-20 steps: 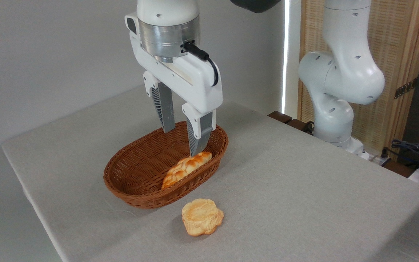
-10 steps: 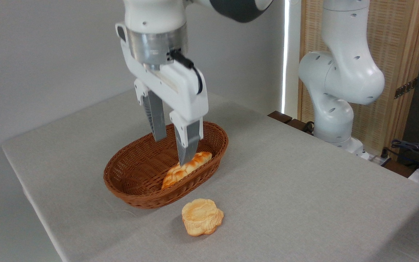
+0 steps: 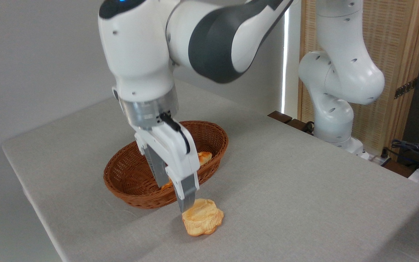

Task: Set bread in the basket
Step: 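Lower the gripper onto the round golden bun beside the basket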

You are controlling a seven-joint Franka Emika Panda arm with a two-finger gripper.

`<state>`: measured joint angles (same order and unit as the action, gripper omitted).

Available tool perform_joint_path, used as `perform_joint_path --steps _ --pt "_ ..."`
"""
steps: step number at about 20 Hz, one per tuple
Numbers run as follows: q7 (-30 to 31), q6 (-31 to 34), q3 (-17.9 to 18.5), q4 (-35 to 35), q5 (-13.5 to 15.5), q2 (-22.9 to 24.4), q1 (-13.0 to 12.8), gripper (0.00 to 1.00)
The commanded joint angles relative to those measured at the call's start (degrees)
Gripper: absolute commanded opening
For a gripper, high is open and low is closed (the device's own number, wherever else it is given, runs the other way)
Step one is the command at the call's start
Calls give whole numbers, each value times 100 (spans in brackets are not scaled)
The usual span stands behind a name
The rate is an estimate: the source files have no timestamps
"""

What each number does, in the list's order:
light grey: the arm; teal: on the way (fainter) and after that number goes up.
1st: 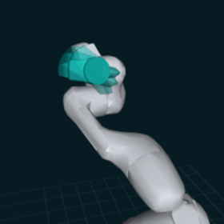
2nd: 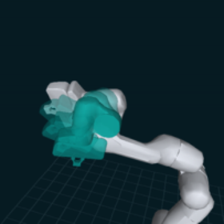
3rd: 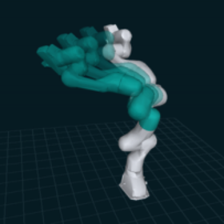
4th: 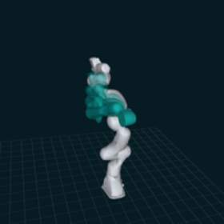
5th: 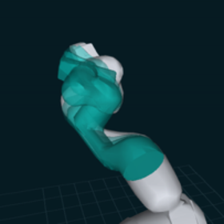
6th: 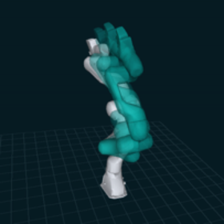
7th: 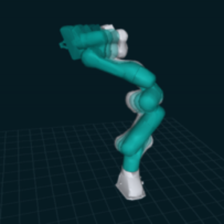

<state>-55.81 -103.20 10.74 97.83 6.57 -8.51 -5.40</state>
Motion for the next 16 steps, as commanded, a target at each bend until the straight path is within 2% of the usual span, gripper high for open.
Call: perform_joint_path --steps 1,2,5,7,16 --pt "-245 -131 7 245 -138 -10 -5 100" --pt "-307 -131 25 306 -147 -19 -4 100" --pt "-403 -157 7 368 -489 -176 -4 100" --pt "-421 -183 -1 377 -525 -352 -39 100" --pt "-439 -254 -10 377 -551 -537 -189 100"
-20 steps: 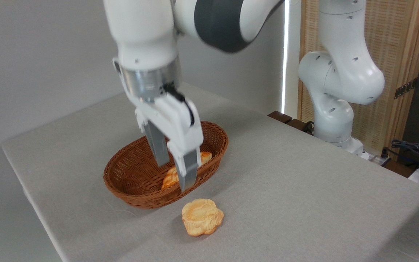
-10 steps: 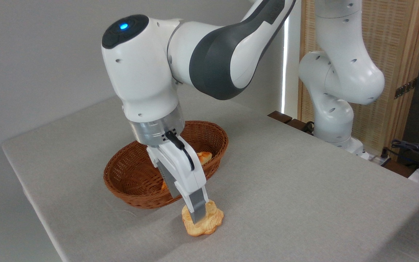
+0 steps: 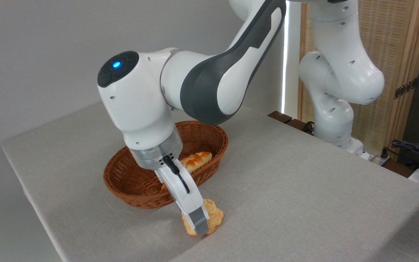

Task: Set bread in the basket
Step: 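Close the gripper fingers around the golden bun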

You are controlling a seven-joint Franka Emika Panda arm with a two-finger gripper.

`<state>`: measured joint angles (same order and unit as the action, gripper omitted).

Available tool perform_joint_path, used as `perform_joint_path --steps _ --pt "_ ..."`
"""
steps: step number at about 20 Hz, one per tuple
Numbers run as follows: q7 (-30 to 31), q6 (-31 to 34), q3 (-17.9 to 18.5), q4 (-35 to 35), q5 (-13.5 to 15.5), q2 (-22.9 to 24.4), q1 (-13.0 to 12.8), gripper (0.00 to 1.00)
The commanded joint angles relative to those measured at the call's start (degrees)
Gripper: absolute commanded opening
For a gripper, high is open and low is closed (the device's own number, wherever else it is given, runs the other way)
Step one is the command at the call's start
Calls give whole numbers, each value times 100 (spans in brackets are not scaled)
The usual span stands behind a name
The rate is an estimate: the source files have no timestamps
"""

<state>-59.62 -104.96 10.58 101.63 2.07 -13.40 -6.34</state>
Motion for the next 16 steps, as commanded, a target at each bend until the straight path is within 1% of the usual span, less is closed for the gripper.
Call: perform_joint_path --steps 1,3,4,5,6,7,8,9,16 --pt "-58 -77 5 -3 -102 -49 -104 100" --pt "-76 -77 14 -12 -102 -49 -96 99" --pt "-85 -86 14 -12 -102 -49 -96 93" --pt "-154 -94 14 -20 -102 -49 -96 80" --pt "-190 -95 14 -29 -102 -49 -96 72" --pt "-234 -95 14 -29 -102 -67 -96 58" --pt "-251 -95 14 -29 -102 -67 -96 55" --pt "-295 -95 14 -29 -102 -67 -96 54" --pt "-339 -86 31 -38 -93 -58 -87 54"
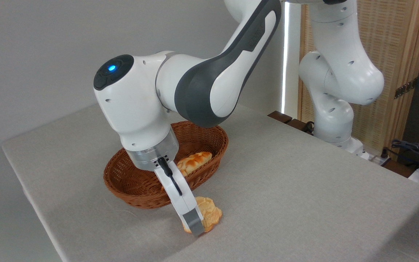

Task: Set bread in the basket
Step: 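Close the gripper fingers around the golden bun, then lift the bun and carry it over the wicker basket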

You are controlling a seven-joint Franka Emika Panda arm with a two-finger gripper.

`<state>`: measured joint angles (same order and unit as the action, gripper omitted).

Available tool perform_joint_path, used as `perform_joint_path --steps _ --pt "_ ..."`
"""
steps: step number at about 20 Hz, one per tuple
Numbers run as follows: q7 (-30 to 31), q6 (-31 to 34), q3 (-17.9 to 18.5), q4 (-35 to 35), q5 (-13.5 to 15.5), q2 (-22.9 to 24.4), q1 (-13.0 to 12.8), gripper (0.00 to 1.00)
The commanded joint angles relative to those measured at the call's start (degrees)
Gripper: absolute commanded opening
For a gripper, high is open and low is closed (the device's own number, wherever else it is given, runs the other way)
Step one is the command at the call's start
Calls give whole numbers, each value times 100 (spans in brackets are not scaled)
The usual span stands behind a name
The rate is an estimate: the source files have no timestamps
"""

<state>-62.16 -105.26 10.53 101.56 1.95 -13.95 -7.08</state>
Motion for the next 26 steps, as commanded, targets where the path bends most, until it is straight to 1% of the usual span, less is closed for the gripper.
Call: perform_joint_path --steps 1,12,14,18,20,21,22,23,24,25,26 --pt "-95 -56 45 -40 -81 7 -13 54" --pt "-103 -38 72 -84 -81 50 -13 56" --pt "-103 -29 72 -206 -90 94 -4 59" --pt "-69 -29 28 -549 -72 138 -13 59" --pt "-25 -3 2 -794 15 156 -22 59" --pt "-33 6 -7 -970 129 200 -22 59" --pt "-24 14 1 -1050 417 217 -22 59" --pt "-16 15 2 -1086 585 226 -22 59" --pt "-7 41 2 -1129 839 287 -22 59" --pt "2 41 -7 -1147 911 314 -22 59" --pt "141 41 -68 -1147 990 323 -31 59"
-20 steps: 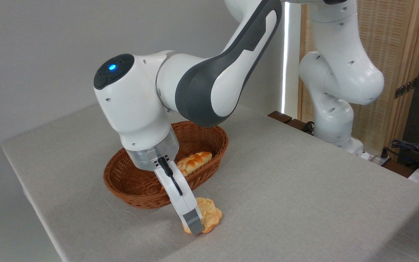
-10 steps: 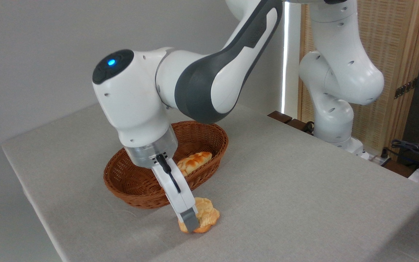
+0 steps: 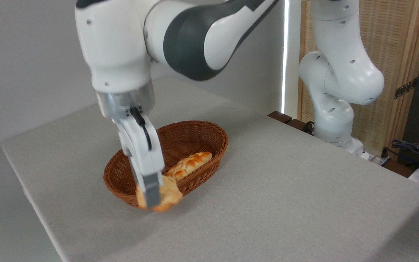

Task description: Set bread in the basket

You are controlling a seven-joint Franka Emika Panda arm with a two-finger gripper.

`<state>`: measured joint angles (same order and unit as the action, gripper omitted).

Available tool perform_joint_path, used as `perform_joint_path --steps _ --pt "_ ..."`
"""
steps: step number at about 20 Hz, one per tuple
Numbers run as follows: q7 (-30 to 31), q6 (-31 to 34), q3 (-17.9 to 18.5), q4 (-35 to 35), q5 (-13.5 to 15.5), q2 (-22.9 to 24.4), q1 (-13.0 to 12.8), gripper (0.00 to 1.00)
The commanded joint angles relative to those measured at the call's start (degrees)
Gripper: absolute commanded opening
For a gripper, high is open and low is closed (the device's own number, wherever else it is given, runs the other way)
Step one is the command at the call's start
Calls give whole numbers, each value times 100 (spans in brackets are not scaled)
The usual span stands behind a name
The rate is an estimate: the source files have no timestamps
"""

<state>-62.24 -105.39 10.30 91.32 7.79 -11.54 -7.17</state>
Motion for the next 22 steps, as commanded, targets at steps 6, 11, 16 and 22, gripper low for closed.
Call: perform_joint_path --steps 6,11,16,22 --pt "1521 63 -740 -114 390 161 -48 60" --pt "2347 379 -1118 -79 390 108 -48 65" --pt "2858 379 -1470 -61 215 -147 -56 100" --pt "2849 397 -1505 -17 188 -226 -92 100"
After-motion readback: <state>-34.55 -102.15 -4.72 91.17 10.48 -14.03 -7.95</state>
